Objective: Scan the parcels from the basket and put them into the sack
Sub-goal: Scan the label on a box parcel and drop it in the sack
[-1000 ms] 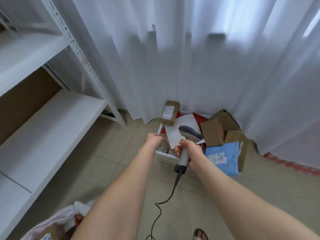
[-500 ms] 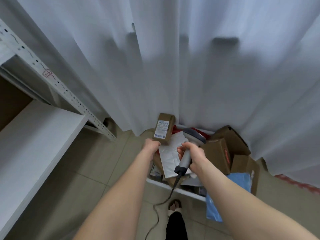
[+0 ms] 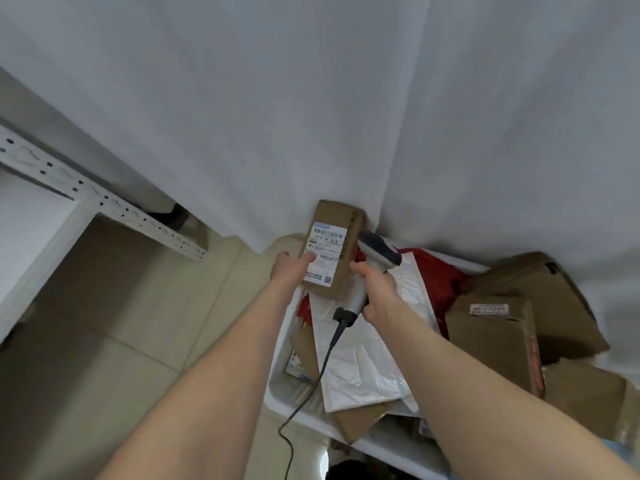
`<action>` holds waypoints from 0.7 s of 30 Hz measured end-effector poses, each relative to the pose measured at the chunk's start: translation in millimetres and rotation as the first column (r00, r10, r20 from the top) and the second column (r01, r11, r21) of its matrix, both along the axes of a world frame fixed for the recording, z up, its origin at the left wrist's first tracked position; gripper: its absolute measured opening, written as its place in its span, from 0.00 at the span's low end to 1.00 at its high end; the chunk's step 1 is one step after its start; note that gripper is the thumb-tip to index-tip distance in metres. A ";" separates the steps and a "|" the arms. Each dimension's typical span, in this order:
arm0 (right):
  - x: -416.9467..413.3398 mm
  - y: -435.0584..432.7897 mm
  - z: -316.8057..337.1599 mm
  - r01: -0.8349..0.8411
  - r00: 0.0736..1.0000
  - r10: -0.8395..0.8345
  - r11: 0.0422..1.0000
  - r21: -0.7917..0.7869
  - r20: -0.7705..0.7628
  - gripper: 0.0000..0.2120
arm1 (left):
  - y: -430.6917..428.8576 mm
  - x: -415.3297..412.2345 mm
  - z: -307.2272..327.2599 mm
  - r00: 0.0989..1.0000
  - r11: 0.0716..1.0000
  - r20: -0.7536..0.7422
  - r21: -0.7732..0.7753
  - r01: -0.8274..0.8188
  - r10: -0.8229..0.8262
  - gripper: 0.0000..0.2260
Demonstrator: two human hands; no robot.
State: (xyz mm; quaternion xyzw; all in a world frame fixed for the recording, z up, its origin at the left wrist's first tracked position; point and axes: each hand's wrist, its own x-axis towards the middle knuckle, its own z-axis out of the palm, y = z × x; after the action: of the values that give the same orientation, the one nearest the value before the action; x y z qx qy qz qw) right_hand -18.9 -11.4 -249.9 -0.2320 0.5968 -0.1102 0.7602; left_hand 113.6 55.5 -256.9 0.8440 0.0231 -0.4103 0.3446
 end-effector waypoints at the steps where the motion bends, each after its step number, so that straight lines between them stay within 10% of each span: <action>1: 4.4 -3.1 -11.2 -0.014 1.000 0.014 1.000 0.004 0.017 0.15 | -2.2 2.0 -12.0 1.000 1.000 -0.008 0.003 -0.007 0.007 0.34; 9: -8.8 2.3 -0.6 -0.057 0.997 0.052 0.994 0.096 0.049 0.14 | 15.6 -18.1 -4.6 0.990 0.992 -0.087 -0.046 -0.117 0.113 0.13; 21: -55.9 24.7 154.0 0.008 0.999 -0.009 0.999 -0.036 -0.048 0.07 | 40.2 -48.6 165.4 0.901 0.994 -0.427 -0.105 0.027 -0.070 0.18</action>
State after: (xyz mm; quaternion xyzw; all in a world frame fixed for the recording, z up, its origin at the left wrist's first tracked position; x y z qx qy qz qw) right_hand -74.8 13.4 -95.9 -0.2457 0.6138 -0.1186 0.7408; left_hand 65.0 95.7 -91.5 0.7155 0.0578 -0.5954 0.3609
